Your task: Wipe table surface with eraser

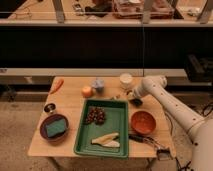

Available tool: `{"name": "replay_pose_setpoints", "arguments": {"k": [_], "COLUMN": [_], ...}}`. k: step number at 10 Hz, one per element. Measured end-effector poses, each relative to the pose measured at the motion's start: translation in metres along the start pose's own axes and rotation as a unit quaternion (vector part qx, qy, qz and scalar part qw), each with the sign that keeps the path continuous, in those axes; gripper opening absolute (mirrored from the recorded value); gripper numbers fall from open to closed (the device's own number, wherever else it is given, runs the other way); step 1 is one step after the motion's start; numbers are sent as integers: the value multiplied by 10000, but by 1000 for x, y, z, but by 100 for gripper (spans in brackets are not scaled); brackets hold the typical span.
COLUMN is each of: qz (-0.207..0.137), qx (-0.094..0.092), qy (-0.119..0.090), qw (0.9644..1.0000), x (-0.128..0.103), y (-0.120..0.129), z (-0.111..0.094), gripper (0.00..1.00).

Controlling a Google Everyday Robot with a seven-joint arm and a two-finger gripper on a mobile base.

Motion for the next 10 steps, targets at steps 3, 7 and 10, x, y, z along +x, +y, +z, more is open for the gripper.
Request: {"name": "replay_pose_setpoints", "arguments": {"k": [3, 7, 10], "qz": [3, 127, 304], "qx": [87, 12, -182], "qy": [-99, -131, -84], "qw": [9999, 9998, 9993], "x": [-23, -46, -52], "y": [-2, 14, 35], "z": [-13, -33, -48], "gripper": [0, 0, 0]}}
